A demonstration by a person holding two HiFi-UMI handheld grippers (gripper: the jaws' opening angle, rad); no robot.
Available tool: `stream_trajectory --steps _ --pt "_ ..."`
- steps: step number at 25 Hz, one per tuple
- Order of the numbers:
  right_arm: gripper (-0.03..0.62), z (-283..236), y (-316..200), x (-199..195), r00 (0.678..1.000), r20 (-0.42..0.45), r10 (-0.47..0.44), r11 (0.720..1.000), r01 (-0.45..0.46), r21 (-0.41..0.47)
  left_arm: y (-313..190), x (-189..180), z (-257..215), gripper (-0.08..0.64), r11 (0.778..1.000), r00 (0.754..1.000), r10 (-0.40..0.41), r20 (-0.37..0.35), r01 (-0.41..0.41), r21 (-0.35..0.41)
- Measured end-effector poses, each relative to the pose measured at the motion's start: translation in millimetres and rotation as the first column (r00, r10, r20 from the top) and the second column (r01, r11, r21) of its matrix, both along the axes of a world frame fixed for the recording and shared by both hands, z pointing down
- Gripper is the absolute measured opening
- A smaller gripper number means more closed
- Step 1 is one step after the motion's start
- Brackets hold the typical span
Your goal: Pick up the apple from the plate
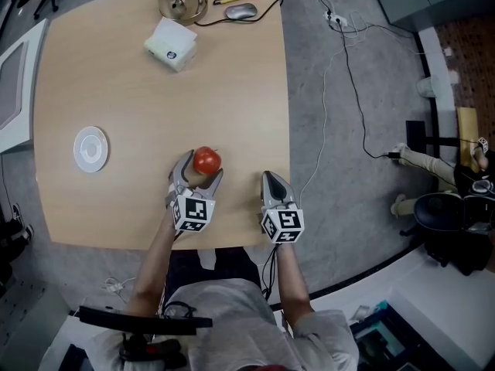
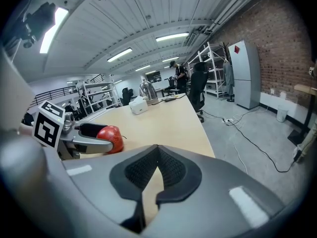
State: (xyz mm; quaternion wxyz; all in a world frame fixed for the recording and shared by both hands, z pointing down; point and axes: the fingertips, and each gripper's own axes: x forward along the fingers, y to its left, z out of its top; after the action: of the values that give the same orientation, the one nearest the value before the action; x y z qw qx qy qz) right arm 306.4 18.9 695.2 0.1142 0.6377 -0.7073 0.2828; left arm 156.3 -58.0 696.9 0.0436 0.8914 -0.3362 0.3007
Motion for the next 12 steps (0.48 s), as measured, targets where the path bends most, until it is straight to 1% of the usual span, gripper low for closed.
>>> stream_trajectory --steps 12 --pt "0.006 -10.2 -6.9 -12.7 1.000 -0.001 -0.019 1.000 0.019 0.025 5.4 -8.5 -15.5 0.400 1.000 1.000 -0.009 -0.023 0.010 0.011"
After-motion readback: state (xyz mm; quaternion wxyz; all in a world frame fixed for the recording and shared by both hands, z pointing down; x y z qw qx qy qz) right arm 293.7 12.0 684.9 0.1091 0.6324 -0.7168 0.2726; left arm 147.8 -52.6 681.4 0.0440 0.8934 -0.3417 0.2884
